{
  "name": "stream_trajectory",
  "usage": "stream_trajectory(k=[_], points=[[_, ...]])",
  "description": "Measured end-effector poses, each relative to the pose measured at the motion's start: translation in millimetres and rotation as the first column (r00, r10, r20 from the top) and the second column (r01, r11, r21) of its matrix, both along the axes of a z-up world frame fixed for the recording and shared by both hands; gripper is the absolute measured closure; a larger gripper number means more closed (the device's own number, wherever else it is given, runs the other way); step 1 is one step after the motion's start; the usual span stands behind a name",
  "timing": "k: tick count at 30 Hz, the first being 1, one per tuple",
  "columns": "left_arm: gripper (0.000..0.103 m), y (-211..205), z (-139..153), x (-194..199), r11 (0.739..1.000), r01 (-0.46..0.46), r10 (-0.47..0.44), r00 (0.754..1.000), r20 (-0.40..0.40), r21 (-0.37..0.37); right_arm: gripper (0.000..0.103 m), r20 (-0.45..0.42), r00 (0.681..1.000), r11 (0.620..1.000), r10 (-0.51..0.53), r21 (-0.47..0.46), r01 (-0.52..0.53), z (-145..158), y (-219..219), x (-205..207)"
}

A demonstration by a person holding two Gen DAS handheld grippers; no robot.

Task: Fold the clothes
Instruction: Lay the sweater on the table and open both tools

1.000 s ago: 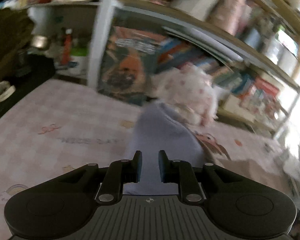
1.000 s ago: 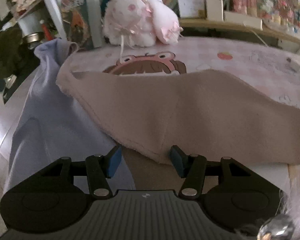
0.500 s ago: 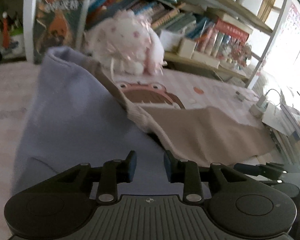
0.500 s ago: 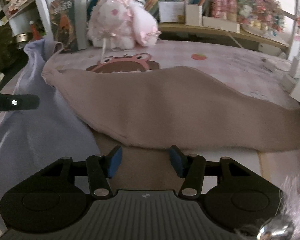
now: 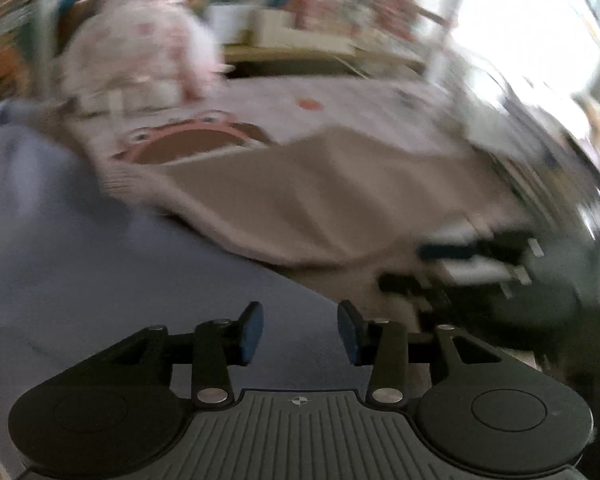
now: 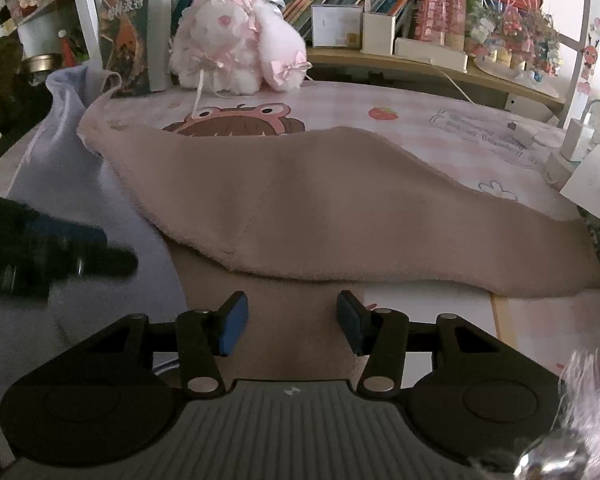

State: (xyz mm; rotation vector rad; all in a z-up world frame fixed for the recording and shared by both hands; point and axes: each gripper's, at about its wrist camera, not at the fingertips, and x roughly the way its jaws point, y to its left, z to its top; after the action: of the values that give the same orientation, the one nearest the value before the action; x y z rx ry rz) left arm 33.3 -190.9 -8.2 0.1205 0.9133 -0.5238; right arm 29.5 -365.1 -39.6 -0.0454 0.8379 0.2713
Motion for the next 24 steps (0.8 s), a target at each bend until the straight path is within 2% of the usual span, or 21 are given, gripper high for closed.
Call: stream_trajectory(k=[3,6,12,13,14,15,16,19,22,24], points=[[0.061,-20.3,-3.5,-13.1,0.99,0.123,-0.124,0.992,0.009,0.072,0.057,-0.009,1.0,1.0,-0.007,0.012,0.007,-0.5,-4.2,2.8],[0.06,-35.3,-9.1,-23.3,0.969,0.206,-0.208,0.978,0.004,0.136,0.058,-0.016,1.0,1.0,-0.008,0.022,0.008,-0.4,-7.3,4.8],[0.059,-44.1,-18.1,-33.8,0.947,0.205,-0.227,0.972,0.062,0.246,0.057,-0.021,1.0,0.999,-0.016,0.032,0.016,-0.1,-9.1,5.5],[0.068,-43.5,-18.3,-34.0,0.949,0.195,-0.219,0.973,0.074,0.249,0.057,-0.021,1.0,0.999,-0.016,0.032,0.016,-0.1,-9.2,5.3],[0.086,-43.1,-18.1,-33.7,0.95,0.188,-0.215,0.973,0.083,0.248,0.057,-0.02,1.0,0.999,-0.015,0.032,0.016,-0.1,-9.2,5.1],[0.092,-41.9,-17.1,-33.0,0.953,0.189,-0.215,0.972,0.091,0.237,0.057,-0.02,1.0,0.999,-0.014,0.03,0.014,-0.1,-9.0,5.1],[0.097,-38.9,-14.9,-33.0,0.957,0.178,-0.206,0.973,0.105,0.23,0.057,-0.021,1.0,1.0,-0.012,0.027,0.012,-0.1,-8.6,5.2],[0.098,-25.4,-5.5,-32.9,0.97,0.11,-0.147,0.976,0.161,0.219,0.057,-0.02,1.0,1.0,-0.004,0.014,0.005,-0.2,-7.2,5.3],[0.098,16.0,16.2,-25.4,0.984,-0.043,0.005,0.977,0.214,0.173,0.057,-0.018,1.0,1.0,-0.002,-0.001,0.002,-0.3,-4.8,5.3],[0.098,57.4,34.1,-18.9,0.977,-0.166,0.13,0.961,0.246,0.134,0.057,-0.015,1.0,1.0,0.001,-0.016,-0.002,-0.5,-2.3,5.0]])
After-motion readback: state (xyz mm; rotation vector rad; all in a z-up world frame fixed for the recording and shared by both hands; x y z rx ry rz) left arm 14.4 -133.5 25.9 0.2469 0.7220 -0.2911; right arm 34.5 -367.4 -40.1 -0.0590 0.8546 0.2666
